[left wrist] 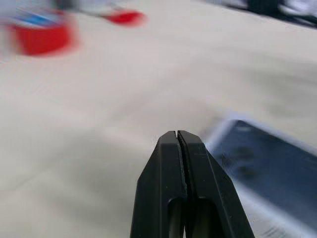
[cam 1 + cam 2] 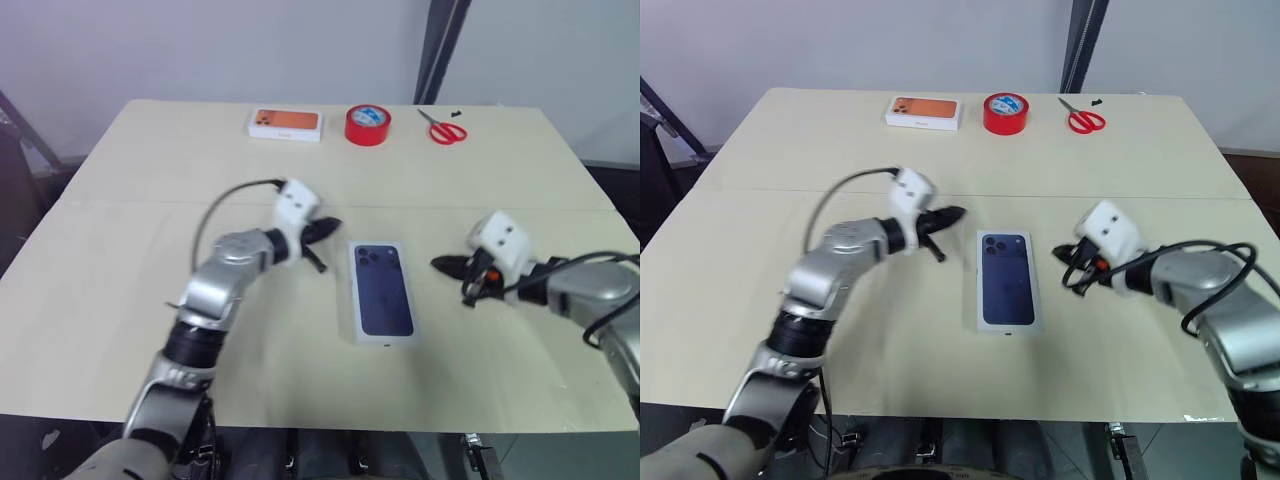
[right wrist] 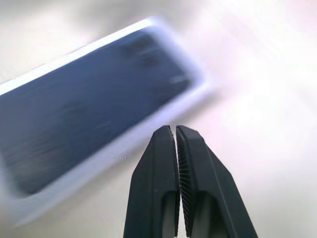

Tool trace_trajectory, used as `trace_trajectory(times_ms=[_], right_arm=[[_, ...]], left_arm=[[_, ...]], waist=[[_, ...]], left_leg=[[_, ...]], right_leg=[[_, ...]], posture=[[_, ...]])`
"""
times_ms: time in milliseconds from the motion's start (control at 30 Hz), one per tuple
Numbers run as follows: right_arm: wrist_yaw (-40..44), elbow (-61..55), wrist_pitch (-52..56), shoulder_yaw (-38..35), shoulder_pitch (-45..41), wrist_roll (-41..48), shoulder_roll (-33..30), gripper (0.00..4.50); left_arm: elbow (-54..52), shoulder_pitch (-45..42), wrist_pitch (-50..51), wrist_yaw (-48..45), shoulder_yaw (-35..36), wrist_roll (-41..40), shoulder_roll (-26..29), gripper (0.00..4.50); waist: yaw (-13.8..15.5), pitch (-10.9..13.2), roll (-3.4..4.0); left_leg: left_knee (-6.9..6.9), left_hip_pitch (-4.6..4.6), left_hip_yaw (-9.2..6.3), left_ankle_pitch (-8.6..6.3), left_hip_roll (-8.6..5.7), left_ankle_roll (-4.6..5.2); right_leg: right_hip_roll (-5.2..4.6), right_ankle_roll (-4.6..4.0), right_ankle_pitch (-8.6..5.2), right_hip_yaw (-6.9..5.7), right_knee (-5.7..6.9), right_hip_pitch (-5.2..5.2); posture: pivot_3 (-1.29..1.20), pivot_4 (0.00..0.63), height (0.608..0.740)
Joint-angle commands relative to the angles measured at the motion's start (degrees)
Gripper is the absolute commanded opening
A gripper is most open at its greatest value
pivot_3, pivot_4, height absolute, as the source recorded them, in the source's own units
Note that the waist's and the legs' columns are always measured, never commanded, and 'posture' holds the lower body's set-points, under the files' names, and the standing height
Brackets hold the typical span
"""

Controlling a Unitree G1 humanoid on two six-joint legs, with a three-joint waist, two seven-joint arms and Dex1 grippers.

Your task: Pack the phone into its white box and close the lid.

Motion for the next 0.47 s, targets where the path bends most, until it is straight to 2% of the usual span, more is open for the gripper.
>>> trace_trajectory(times_ms=[33,100,233,467], right_arm=[[1.0,9.3,-4.8,-2.2,-4.3,-0.8,1.0,0.19],[1.9,14.1,-7.9,-1.5,-5.6,-2.2,1.0,0.19],[4.0,20.7,-11.7,-0.8,-7.7,-3.0,1.7,0.19],[8.0,23.4,-12.7,0.3,-10.2,-1.9,3.8,0.19]], left_arm=[[-7.0,8.0,-2.3,-0.3,6.7,0.0,6.9,0.05],[-9.5,13.1,-2.5,-0.1,10.9,-1.4,9.5,0.05],[-13.0,21.2,-2.5,1.0,18.0,-4.2,10.9,0.05],[-13.9,25.0,-3.2,5.3,20.8,-4.9,9.3,0.05]], waist=[[-0.2,0.0,0.01],[-0.1,0.0,0.0],[0.5,0.0,0.0],[0.3,0.0,0.01]], left_leg=[[-0.02,0.0,0.01,0.0,0.0,0.0],[-0.03,0.0,0.01,0.0,0.0,0.0],[-0.03,-0.02,0.02,-0.04,-0.04,0.05],[-0.05,-0.02,0.02,-0.16,-0.07,0.23]], right_leg=[[0.0,0.0,0.0,0.0,-0.01,-0.02],[-0.03,-0.01,0.0,0.0,-0.01,-0.01],[-0.15,-0.01,0.0,-0.01,-0.05,0.0],[-0.21,-0.01,0.0,-0.03,-0.04,-0.01]], posture=[[0.0,0.15,0.725],[0.0,0.15,0.725],[0.0,0.15,0.725],[0.0,0.15,0.725]])
